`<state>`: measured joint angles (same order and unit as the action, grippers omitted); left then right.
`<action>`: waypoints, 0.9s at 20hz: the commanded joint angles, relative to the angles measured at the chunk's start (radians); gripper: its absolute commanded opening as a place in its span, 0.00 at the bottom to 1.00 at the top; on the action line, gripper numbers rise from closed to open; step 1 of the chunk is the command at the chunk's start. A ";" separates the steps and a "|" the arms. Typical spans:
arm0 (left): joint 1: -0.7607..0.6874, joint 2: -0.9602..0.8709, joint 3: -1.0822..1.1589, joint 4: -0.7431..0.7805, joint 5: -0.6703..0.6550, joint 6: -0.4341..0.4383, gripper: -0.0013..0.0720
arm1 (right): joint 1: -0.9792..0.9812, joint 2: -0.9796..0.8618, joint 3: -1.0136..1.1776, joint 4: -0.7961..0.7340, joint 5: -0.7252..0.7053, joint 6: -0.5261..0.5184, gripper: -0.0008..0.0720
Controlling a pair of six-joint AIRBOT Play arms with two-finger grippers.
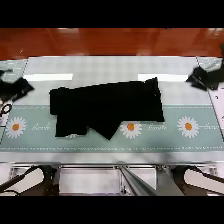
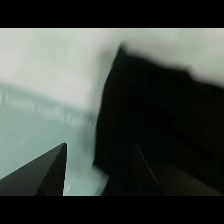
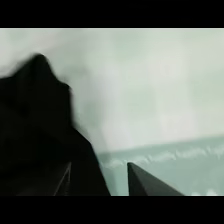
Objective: Fold the shirts.
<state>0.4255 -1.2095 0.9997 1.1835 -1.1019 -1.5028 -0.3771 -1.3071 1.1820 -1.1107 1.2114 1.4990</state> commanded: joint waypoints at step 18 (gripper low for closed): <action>-0.023 -0.188 -0.305 -0.555 0.148 0.280 0.20 | -0.119 0.198 -0.515 0.340 -0.091 -0.281 0.57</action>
<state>0.4641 -1.3911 0.6701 0.6571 -0.9813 -1.2392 -0.4961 -1.1095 0.6685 -0.7731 1.1210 1.2194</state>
